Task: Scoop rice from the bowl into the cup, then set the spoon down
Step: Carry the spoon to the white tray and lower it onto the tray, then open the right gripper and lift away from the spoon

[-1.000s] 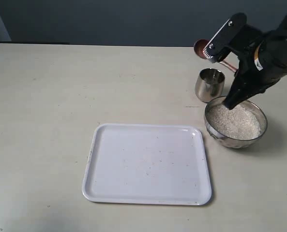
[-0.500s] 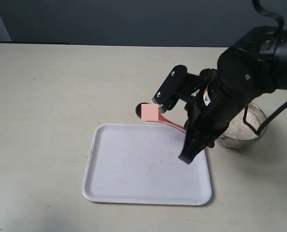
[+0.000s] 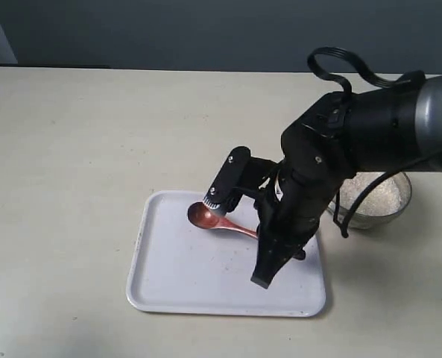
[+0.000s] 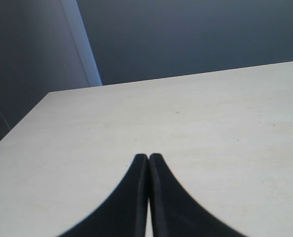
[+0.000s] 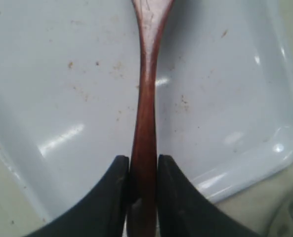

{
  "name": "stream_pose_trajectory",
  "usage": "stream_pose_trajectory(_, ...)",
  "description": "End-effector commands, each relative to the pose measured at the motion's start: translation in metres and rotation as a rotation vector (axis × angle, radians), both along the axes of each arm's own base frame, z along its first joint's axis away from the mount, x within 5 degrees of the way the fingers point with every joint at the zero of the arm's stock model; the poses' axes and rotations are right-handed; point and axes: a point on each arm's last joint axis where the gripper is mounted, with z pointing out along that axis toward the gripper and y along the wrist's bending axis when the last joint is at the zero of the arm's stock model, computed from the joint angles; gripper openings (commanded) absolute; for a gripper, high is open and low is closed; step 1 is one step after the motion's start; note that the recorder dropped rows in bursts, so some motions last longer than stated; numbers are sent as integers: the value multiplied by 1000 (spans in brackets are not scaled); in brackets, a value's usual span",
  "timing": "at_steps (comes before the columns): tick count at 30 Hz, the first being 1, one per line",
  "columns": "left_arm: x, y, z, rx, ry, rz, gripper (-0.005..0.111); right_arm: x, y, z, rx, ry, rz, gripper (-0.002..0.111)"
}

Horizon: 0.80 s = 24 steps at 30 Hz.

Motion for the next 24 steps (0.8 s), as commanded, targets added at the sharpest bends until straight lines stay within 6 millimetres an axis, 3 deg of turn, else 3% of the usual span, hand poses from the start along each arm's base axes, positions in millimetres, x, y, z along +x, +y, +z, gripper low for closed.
stream_pose_trajectory(1,0,0,2,-8,-8,-3,0,-1,3,0,38,2,-10,3)
stream_pose_trajectory(8,0,0,2,-8,-8,-3,0,-4,5,0,59,45,-50,39)
stream_pose_trajectory(14,0,0,2,-8,-8,-3,0,-11,-3,0,-17,107,-69,40)
stream_pose_trajectory(17,0,0,2,-8,-8,-3,0,-14,-6,9,-8,119,-93,30)
stream_pose_trajectory(20,0,0,2,-8,-8,-3,0,-18,-11,28,21,101,-103,2)
stream_pose_trajectory(24,0,0,2,-8,-8,-3,0,-24,-18,60,123,53,-195,0)
